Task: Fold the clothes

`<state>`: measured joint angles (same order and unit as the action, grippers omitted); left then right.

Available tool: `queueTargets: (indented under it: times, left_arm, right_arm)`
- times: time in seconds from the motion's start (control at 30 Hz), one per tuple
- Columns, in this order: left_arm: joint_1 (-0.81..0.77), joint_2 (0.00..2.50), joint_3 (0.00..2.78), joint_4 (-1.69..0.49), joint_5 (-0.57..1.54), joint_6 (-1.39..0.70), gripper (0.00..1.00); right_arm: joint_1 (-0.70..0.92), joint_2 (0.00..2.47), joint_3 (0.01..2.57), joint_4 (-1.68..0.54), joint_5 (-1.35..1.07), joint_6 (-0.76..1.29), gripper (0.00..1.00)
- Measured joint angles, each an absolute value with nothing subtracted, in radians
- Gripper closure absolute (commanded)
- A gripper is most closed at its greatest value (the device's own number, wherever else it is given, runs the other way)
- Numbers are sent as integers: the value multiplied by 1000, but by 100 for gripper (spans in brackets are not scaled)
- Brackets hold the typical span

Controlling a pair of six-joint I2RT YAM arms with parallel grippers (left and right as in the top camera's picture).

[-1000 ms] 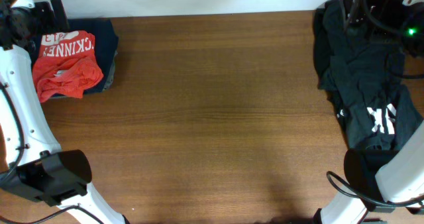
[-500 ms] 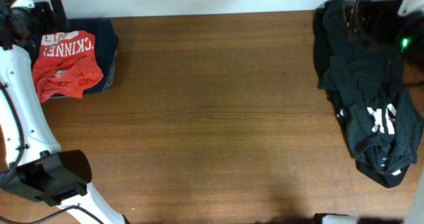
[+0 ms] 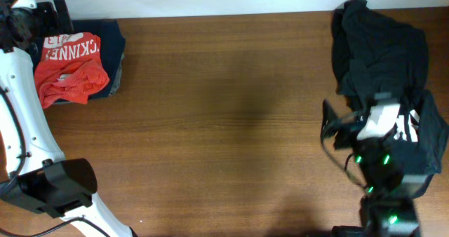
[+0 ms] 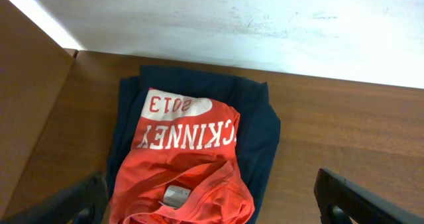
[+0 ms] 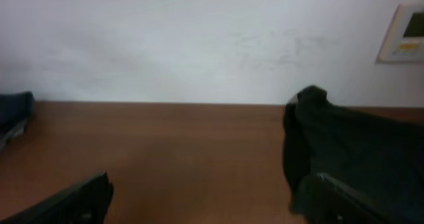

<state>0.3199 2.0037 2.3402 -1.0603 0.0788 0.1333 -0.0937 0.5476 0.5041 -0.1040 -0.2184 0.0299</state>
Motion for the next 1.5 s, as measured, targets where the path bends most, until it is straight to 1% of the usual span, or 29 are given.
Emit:
queueTargets:
  times: [0.07, 0.23, 0.5, 0.57, 0.83, 1.2, 1.5]
  left_arm:
    - [320, 2004, 2340, -1060, 79, 134, 1]
    - [320, 2004, 2340, -1061, 79, 134, 1]
    - [320, 2004, 2340, -1062, 79, 134, 1]
    - [320, 2004, 2340, -1062, 79, 134, 1]
    - [320, 2004, 2340, -1062, 79, 134, 1]
    - [320, 2004, 2340, -1062, 79, 134, 1]
    - [320, 2004, 2340, -1062, 79, 134, 1]
  right_arm:
    - [-94, 447, 385, -74, -218, 30, 1]
    - [-94, 256, 181, -67, -199, 31, 1]
    - [-94, 39, 27, -66, -169, 31, 1]
    - [-94, 19, 15, -65, -165, 33, 1]
    - [-94, 20, 15, -65, -157, 34, 1]
    - [-94, 249, 15, -65, -154, 34, 1]
    - [-94, 377, 15, -65, -154, 34, 1]
